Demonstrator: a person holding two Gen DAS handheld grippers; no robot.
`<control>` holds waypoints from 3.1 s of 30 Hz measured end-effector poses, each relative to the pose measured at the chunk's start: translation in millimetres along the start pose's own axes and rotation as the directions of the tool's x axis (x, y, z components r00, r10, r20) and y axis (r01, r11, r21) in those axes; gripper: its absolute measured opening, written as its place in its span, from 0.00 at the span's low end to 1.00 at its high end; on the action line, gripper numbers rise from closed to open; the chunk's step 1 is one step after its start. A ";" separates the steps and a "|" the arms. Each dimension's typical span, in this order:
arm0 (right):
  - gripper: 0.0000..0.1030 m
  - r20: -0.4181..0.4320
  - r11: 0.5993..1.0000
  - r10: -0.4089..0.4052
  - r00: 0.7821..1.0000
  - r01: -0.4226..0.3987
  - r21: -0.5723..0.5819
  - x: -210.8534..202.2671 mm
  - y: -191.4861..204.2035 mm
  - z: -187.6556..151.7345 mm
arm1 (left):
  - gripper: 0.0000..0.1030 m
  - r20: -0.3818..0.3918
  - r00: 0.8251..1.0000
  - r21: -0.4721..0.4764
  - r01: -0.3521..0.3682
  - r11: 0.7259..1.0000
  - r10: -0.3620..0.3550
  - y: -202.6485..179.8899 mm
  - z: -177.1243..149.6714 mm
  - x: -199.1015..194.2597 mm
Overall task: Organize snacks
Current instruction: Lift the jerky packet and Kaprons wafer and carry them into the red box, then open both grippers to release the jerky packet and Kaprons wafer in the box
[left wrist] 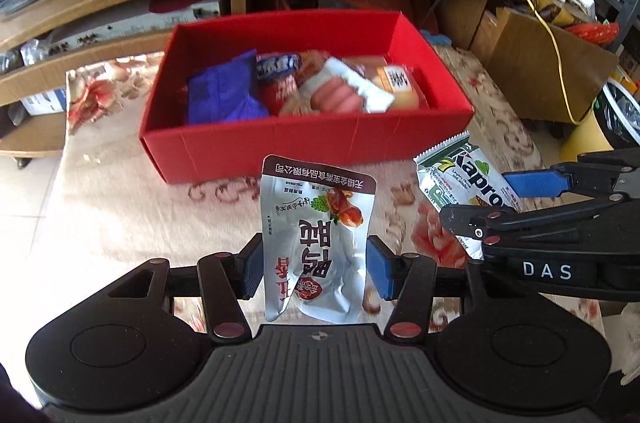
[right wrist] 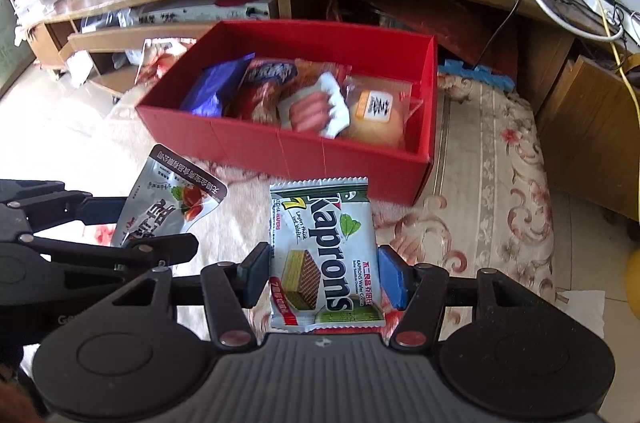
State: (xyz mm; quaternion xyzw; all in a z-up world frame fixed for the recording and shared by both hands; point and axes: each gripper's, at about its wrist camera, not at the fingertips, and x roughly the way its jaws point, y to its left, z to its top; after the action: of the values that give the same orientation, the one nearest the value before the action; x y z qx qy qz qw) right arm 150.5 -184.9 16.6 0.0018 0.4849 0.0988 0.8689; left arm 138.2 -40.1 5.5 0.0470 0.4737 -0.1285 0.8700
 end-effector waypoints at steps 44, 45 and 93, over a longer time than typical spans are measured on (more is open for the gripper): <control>0.54 0.083 0.996 -0.012 0.996 0.005 0.087 58.8 -37.3 102.1 | 0.57 0.084 0.991 -0.015 -0.100 0.995 0.101 13.1 102.9 53.2; 0.54 0.081 0.996 -0.013 0.997 0.006 0.087 60.7 -37.7 102.3 | 0.57 0.082 0.991 -0.016 -0.102 0.995 0.103 13.2 102.9 55.1; 0.54 0.040 0.997 -0.055 0.998 0.052 0.050 92.6 -33.4 100.8 | 0.58 0.038 0.986 0.001 -0.161 0.987 0.161 12.4 97.0 85.1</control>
State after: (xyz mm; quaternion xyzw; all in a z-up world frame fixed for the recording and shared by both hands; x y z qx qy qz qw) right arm 288.5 -192.2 -11.4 0.0121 0.4691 0.0635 0.8808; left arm 264.5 -63.1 -13.1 0.0842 0.4514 -0.0596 0.8863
